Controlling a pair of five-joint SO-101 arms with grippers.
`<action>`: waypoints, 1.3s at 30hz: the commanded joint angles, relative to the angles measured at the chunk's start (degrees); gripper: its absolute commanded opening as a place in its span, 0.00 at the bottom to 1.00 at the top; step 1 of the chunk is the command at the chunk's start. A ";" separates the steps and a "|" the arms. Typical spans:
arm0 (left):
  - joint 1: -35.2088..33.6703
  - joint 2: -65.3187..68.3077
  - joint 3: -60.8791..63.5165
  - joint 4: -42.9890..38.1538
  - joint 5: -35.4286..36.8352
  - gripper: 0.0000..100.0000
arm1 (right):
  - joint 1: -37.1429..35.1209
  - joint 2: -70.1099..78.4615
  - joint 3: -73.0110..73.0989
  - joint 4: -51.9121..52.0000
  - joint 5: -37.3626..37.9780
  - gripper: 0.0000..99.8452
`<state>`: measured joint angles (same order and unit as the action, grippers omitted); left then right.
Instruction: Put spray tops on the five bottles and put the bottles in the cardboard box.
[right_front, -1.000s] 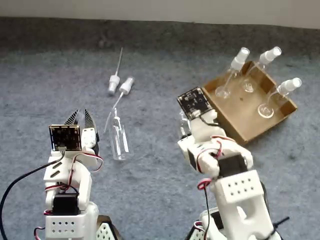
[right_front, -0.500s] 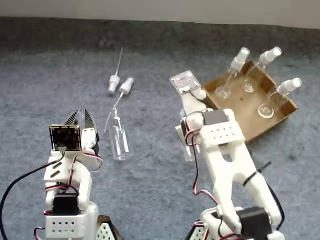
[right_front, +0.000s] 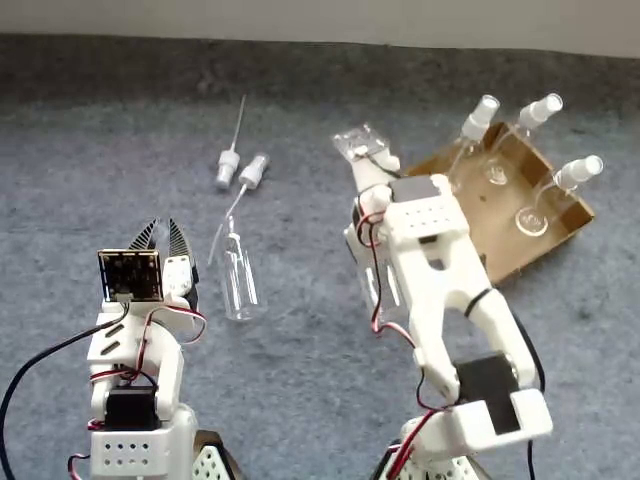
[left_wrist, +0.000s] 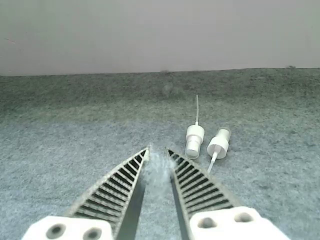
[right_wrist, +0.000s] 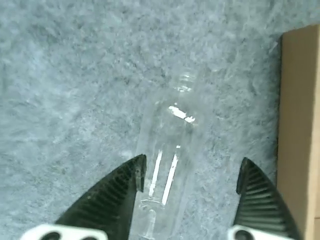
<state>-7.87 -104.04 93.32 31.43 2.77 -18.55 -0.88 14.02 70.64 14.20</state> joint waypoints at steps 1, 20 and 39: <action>1.01 -0.57 -0.40 -1.23 -0.70 0.01 | -0.13 2.86 -10.24 4.79 -2.46 0.26; 1.10 -0.57 -0.40 -1.23 -0.70 0.01 | -2.68 20.62 -18.42 6.37 -2.90 0.33; 1.10 -0.57 -0.40 -1.23 -0.70 0.01 | -2.59 22.73 -18.42 5.58 -2.64 0.14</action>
<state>-7.87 -104.04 93.32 31.43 2.77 -20.48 23.30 -1.10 76.44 12.00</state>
